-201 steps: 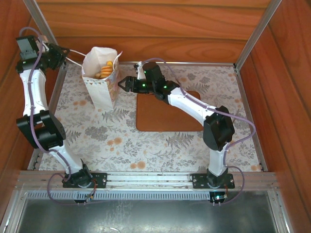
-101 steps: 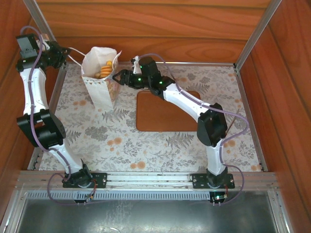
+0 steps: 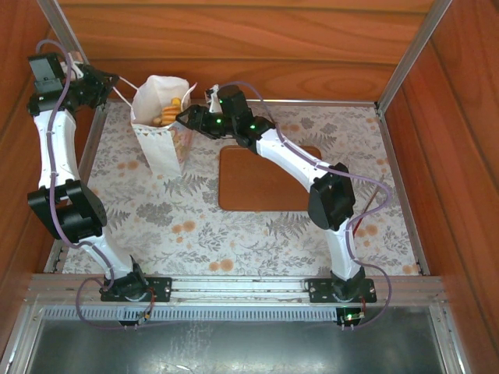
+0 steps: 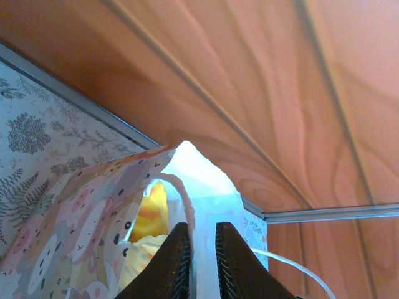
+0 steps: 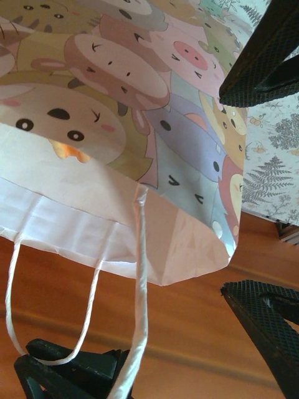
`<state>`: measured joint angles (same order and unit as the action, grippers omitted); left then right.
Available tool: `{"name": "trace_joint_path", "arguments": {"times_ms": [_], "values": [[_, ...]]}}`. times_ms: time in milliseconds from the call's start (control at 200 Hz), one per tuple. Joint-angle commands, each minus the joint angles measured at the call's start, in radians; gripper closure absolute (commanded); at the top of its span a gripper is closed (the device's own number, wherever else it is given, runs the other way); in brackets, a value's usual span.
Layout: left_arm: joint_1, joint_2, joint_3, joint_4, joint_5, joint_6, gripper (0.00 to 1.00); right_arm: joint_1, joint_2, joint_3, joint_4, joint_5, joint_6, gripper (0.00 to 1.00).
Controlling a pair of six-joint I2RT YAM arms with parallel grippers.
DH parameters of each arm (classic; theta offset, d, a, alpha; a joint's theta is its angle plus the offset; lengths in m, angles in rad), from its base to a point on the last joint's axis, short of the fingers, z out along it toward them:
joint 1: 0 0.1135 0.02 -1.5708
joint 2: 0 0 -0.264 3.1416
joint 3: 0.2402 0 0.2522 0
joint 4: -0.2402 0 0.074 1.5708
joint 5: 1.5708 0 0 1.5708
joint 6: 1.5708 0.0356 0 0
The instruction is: Take the fake bread out of the paper bag
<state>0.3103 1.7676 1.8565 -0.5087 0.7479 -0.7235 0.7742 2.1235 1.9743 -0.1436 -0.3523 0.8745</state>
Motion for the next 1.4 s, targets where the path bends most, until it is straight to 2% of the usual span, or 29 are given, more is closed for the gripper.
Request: {"name": "trace_joint_path", "arguments": {"times_ms": [0,375,435,485,545,765,919,1079,1204,1319,1394], "values": [[0.004,0.011,0.005,0.015,0.022,-0.006,0.81,0.009,0.007,0.026,-0.015,-0.008,0.012,0.22],[0.01,0.05,0.017,0.013,0.033,-0.025,0.81,0.009,0.041,0.074,-0.03,-0.015,0.018,0.21],[0.009,0.054,0.024,0.012,0.039,-0.028,0.87,0.01,0.048,0.086,-0.04,-0.019,0.018,0.21],[0.009,0.052,0.03,0.013,0.039,-0.03,0.96,0.009,0.053,0.095,-0.046,-0.019,0.017,0.21],[0.008,0.048,0.044,0.013,0.047,-0.035,1.0,0.009,0.06,0.102,-0.049,-0.017,0.02,0.21],[-0.005,0.004,0.072,0.012,0.075,-0.035,1.0,0.009,0.1,0.16,-0.078,-0.041,0.02,0.22],[-0.047,-0.04,0.054,0.012,0.086,-0.023,1.0,0.008,0.105,0.16,-0.062,-0.06,0.029,0.25],[-0.083,-0.079,0.013,0.013,0.076,-0.023,1.0,0.008,0.081,0.085,-0.019,-0.068,0.058,0.26],[-0.103,-0.141,-0.041,0.013,-0.012,0.003,1.0,0.008,0.055,-0.013,0.048,-0.063,0.098,0.29],[-0.116,-0.171,-0.066,0.013,-0.007,0.009,1.0,0.009,0.038,-0.081,0.088,-0.058,0.117,0.31],[-0.124,-0.204,-0.094,0.013,-0.045,0.021,1.0,0.008,0.026,-0.14,0.155,-0.061,0.145,0.33]]}}
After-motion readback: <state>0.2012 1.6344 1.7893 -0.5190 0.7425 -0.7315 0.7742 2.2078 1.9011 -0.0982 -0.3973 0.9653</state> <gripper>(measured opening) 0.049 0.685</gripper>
